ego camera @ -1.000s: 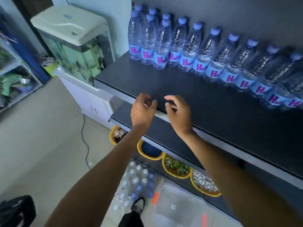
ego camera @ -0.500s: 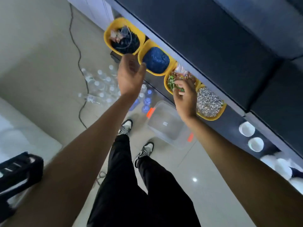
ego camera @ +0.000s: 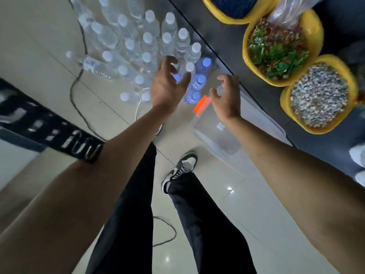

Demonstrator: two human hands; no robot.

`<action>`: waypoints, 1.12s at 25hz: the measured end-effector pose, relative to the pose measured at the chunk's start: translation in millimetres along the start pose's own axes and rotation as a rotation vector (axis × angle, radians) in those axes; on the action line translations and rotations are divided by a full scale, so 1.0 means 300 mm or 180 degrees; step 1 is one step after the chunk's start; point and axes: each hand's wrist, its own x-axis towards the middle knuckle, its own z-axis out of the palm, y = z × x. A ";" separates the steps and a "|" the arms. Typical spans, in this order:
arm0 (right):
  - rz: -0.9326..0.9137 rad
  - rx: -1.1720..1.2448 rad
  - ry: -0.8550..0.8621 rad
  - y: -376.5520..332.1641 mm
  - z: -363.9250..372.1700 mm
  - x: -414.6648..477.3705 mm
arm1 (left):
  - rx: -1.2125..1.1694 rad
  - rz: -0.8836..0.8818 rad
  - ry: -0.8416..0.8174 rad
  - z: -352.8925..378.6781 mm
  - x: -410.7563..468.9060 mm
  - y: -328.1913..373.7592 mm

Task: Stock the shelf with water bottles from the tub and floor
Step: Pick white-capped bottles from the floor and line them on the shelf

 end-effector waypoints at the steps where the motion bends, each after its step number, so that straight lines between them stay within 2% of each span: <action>1: 0.0075 -0.0128 -0.0155 0.031 0.071 0.054 | 0.0104 0.0032 -0.0084 0.078 0.012 -0.072; 3: 0.0203 -0.0352 -0.0445 0.081 0.189 0.153 | 0.0300 0.0036 -0.0363 0.219 0.029 -0.192; 6: 0.0339 -0.0406 -0.0756 0.127 0.319 0.279 | 0.0836 -0.0239 -0.1128 0.388 0.055 -0.342; 8: 0.0439 -0.0406 -0.0850 0.150 0.385 0.341 | 0.1052 -0.0458 -0.1566 0.475 0.071 -0.418; 10: 0.0517 -0.0445 -0.0763 0.167 0.425 0.386 | 0.0944 -0.0550 -0.1709 0.536 0.089 -0.453; 16: 0.0512 -0.0322 -0.0467 0.185 0.419 0.391 | 0.0303 -0.0446 -0.1587 0.551 0.094 -0.465; 21: 0.0445 -0.0112 -0.0220 0.137 0.324 0.326 | 0.0364 -0.0488 -0.1242 0.472 0.042 -0.423; 23: 0.0416 -0.0008 -0.0183 0.094 0.247 0.280 | 0.0332 -0.0479 -0.1079 0.403 0.016 -0.356; 28: 0.0342 0.0322 -0.0016 -0.074 -0.074 0.131 | 0.0466 0.0118 -0.0620 0.161 -0.019 -0.048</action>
